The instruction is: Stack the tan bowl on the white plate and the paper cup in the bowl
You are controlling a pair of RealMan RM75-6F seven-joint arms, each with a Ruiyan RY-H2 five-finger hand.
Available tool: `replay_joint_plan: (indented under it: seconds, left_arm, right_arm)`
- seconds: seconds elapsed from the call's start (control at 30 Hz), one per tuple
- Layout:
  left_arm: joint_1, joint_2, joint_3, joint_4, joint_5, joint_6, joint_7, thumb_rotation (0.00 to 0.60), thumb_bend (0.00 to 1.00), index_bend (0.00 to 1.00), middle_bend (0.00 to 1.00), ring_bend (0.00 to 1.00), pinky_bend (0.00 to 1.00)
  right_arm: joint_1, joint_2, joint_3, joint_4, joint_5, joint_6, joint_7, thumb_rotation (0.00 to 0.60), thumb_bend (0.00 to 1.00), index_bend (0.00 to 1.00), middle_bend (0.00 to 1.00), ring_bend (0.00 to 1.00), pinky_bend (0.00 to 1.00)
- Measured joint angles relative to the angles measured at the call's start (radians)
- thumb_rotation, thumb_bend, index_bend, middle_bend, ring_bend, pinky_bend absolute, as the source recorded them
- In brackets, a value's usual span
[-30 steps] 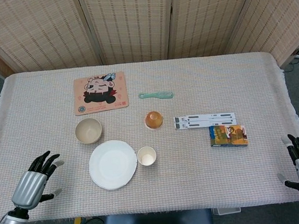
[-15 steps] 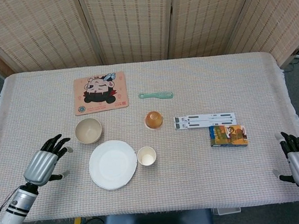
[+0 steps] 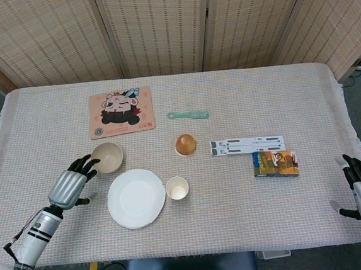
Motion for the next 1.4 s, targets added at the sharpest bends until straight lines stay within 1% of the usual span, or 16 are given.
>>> replay_joint_plan:
  seconds: [0.17,0.37,0.5,0.7,1.07,1.23,1.4]
  left_arm:
    - [-0.021,-0.006,-0.010,0.004,-0.023,-0.014,0.013,0.600,0.28,0.38,0.17,0.00,0.16]
    - [-0.050,-0.007,-0.024,0.008,-0.042,-0.031,0.017,0.600,0.29,0.39,0.17,0.00,0.16]
    - [-0.067,-0.019,-0.029,0.037,-0.050,-0.044,0.002,0.600,0.30,0.39,0.17,0.00,0.16]
    - [-0.088,-0.067,-0.023,0.132,-0.047,-0.053,-0.049,0.600,0.30,0.40,0.17,0.00,0.16]
    - [-0.138,-0.176,-0.002,0.342,-0.017,-0.058,-0.184,0.600,0.30,0.43,0.17,0.00,0.16]
    - [-0.155,-0.222,0.014,0.437,-0.005,-0.057,-0.257,0.600,0.31,0.44,0.17,0.00,0.16]
    - [-0.162,-0.258,0.031,0.509,0.004,-0.047,-0.303,0.600,0.31,0.46,0.17,0.00,0.16]
  right_arm:
    - [-0.012,0.013,0.002,0.006,-0.004,0.025,0.038,0.600,0.21,0.00,0.00,0.00,0.00]
    - [-0.009,0.023,0.003,0.006,0.006,0.008,0.047,0.600,0.21,0.00,0.00,0.00,0.00]
    - [-0.009,0.024,0.006,0.007,0.011,0.010,0.049,0.600,0.21,0.00,0.00,0.00,0.00]
    - [-0.006,0.023,0.012,0.010,0.032,0.000,0.049,0.600,0.21,0.00,0.00,0.00,0.00]
    - [0.000,0.027,0.025,0.015,0.071,-0.018,0.054,0.600,0.21,0.00,0.00,0.00,0.00]
    - [0.005,0.030,0.030,0.019,0.086,-0.031,0.057,0.600,0.21,0.00,0.00,0.00,0.00]
    - [0.008,0.030,0.031,0.019,0.092,-0.037,0.055,0.600,0.21,0.00,0.00,0.00,0.00]
